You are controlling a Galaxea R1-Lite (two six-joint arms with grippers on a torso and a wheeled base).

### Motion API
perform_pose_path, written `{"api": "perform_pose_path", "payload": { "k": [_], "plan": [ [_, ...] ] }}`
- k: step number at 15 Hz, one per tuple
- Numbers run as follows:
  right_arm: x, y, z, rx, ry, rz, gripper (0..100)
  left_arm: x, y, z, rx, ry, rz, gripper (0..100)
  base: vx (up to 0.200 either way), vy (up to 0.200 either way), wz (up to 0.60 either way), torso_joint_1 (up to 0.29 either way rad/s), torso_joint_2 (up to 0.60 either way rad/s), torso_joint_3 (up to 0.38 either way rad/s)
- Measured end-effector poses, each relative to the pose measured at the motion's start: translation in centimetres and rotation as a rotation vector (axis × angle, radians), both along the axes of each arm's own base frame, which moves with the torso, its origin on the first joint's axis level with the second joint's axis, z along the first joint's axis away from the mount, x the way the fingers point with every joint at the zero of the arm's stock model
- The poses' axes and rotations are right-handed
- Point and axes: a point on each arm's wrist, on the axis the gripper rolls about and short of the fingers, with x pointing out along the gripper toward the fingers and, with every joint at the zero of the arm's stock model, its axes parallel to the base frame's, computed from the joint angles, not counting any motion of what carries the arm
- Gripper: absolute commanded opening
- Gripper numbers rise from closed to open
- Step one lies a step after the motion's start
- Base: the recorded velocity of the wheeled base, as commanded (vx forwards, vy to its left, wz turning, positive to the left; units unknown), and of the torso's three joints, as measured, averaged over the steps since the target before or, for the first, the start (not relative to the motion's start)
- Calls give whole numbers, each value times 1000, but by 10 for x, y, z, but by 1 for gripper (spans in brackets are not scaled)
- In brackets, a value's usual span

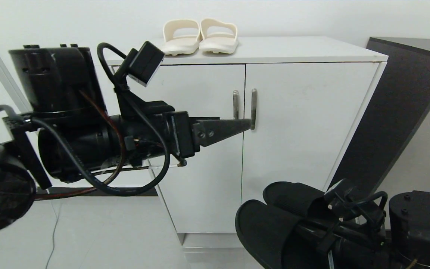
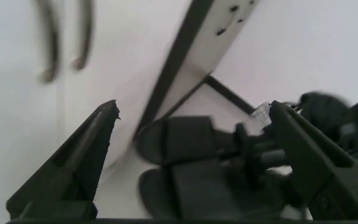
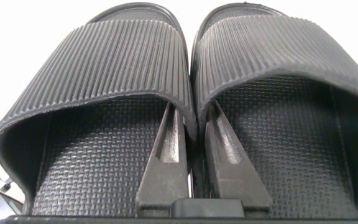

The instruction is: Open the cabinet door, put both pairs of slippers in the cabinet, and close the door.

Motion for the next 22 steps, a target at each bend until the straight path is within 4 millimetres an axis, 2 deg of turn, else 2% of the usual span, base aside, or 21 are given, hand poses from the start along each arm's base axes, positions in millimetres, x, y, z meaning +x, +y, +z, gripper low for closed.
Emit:
{"api": "perform_pose_path", "payload": {
  "k": [12,22],
  "plan": [
    [3,2,-6,-18,18,-1,0,42,-43,10,-42,2,-41,100,0,0,0,0,0,0],
    [2,2,-8,-25,23,-1,0,60,-59,7,-53,25,-80,100,0,0,0,0,0,0]
  ]
}}
